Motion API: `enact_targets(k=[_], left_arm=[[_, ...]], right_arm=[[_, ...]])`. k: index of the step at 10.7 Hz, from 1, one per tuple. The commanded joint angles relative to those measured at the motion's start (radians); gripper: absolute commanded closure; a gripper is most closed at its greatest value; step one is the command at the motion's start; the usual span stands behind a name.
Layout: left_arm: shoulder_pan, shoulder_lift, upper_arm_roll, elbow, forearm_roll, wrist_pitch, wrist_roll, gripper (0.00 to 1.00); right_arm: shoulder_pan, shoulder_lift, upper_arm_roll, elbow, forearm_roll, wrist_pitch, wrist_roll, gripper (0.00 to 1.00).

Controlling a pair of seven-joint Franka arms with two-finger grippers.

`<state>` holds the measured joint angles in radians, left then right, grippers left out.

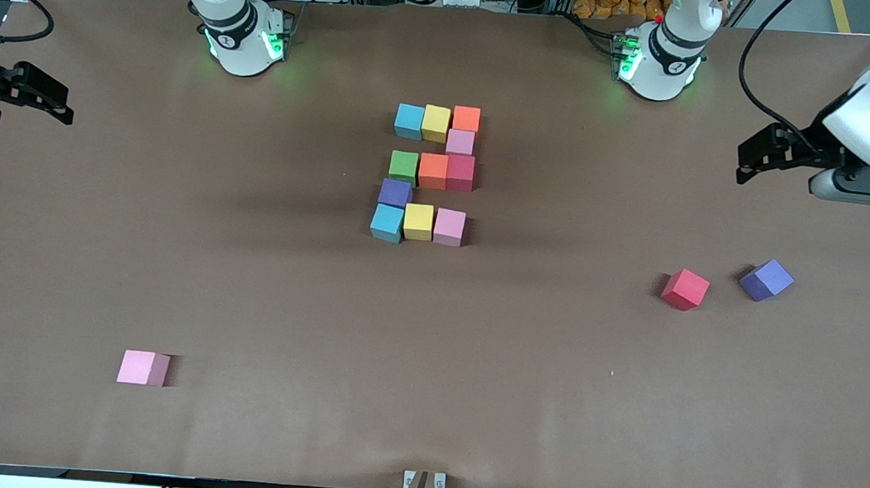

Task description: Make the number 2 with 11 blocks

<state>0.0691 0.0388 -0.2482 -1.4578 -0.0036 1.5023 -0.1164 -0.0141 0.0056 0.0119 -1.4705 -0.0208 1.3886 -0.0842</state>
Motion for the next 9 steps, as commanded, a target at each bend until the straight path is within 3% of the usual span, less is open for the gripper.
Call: enact_targets(k=[1, 2, 3, 5, 9], left_arm=[[-0.07, -0.014, 0.077, -0.047, -0.013, 0.061, 0.015, 0.0], [-0.113, -0.013, 0.137, -0.065, -0.012, 0.088, 0.015, 0.0], [-0.106, -0.007, 0.135, -0.065, -0.012, 0.098, 0.017, 0.0], [-0.014, 0.006, 0.043, -0.061, -0.01, 0.102, 0.017, 0.0], [0.003, 0.009, 0.024, -0.056, 0.007, 0.101, 0.018, 0.0]], right_arm=[[0.002, 0.008, 0.002, 0.022, -0.008, -0.013, 0.004, 0.0], [0.0, 0.008, 0.002, 0.022, -0.008, -0.013, 0.004, 0.0], [0.002, 0.008, 0.002, 0.022, -0.008, -0.013, 0.004, 0.0], [0.002, 0.008, 0.002, 0.022, -0.008, -0.013, 0.004, 0.0], [0.002, 0.01, 0.002, 0.022, -0.008, -0.013, 0.004, 0.0]])
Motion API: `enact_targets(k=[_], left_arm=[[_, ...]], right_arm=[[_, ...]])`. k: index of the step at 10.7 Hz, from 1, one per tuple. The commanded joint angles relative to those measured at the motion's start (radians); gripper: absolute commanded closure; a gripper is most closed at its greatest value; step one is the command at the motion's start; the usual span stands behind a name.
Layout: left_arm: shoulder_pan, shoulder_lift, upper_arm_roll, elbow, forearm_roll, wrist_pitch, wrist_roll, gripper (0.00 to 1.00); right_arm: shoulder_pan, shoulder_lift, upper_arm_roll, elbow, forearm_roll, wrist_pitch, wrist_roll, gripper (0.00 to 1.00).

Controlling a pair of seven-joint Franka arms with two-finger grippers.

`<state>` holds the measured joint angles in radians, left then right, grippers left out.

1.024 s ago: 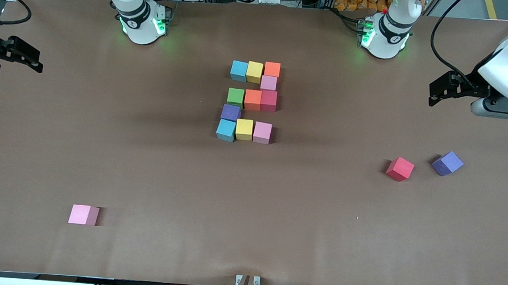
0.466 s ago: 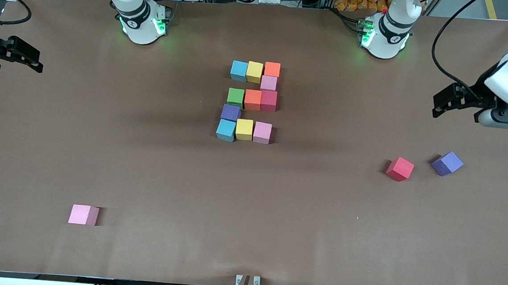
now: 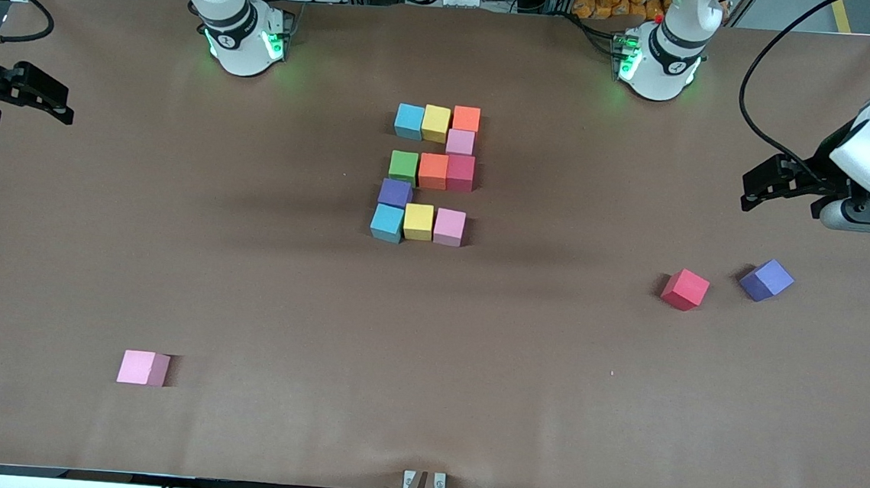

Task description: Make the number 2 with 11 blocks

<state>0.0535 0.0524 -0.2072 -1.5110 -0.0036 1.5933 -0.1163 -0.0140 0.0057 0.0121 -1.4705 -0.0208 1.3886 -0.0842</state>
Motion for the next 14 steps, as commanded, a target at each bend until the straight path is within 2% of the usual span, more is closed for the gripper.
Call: enact_targets(k=[1, 9, 14], left_arm=[[0.02, -0.002, -0.018, 0.002, 0.007, 0.01, 0.017, 0.0], [0.014, 0.004, -0.026, 0.002, 0.088, -0.003, -0.02, 0.0], [0.012, 0.004, -0.026, 0.015, 0.088, -0.004, -0.019, 0.0]], right_arm=[[0.002, 0.008, 0.002, 0.022, -0.008, -0.013, 0.004, 0.0], [0.002, 0.008, 0.002, 0.022, -0.008, -0.016, 0.004, 0.0], [0.002, -0.004, 0.002, 0.01, -0.004, -0.019, 0.0, 0.0]])
